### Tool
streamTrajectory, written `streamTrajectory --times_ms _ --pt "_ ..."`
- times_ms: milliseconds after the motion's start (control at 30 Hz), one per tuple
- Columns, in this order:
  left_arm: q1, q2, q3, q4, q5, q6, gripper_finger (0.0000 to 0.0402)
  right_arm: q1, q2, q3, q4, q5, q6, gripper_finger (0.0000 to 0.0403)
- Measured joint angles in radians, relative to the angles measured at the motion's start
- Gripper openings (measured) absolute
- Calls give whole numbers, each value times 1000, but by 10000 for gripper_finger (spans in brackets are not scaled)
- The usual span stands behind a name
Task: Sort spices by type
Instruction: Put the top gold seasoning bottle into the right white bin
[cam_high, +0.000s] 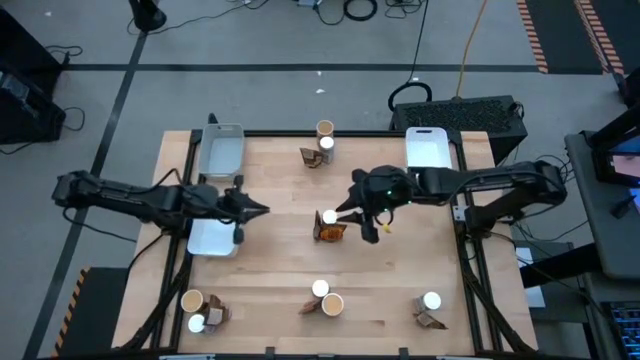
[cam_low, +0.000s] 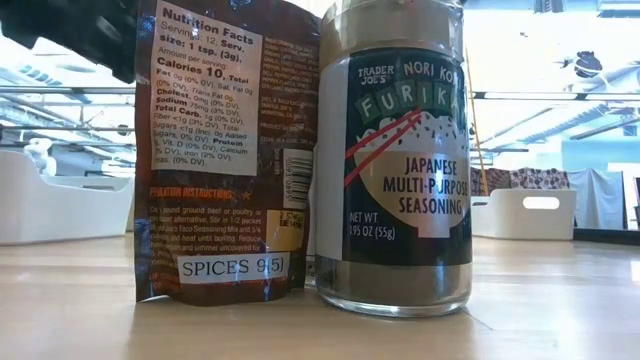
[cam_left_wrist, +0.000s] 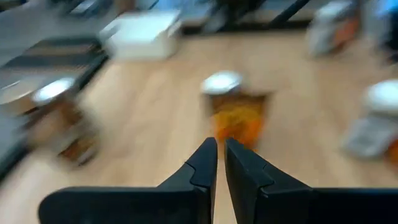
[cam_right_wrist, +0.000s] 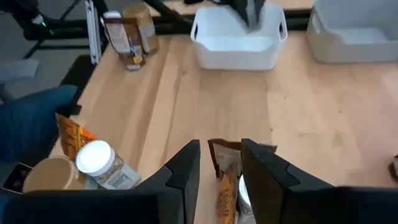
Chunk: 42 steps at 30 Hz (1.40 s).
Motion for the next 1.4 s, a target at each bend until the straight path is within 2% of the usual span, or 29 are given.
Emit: streamTrajectory --times_ms 67,133,233,400,567,667,867,967,1067,1233,1400 --pt "1 17 55 -124 -70 -23 39 -1 16 0 0 0 0 100" --pt "0 21 82 -191 -72 -44 39 -1 25 0 4 0 -11 100" --pt "1 22 85 -190 -17 -50 39 -5 37 0 12 9 -59 100" --pt "1 45 76 -195 -12 -26 39 -6 48 0 26 98 -152 103" --pt "19 68 76 -103 -20 63 44 -10 47 0 30 126 -165 126" --pt "26 79 76 -38 -5 122 66 -10 45 0 51 126 -163 150" --pt "26 105 76 67 -3 192 140 -10 45 0 94 127 -133 190" --pt "26 113 76 89 -3 190 176 -9 45 0 93 127 -77 199" --pt "25 114 76 81 -3 121 203 3 44 0 91 127 -36 200" --pt "22 113 76 65 -3 55 218 7 44 0 90 124 -56 194" --pt "21 99 76 7 -3 80 218 22 67 0 70 129 -136 193"
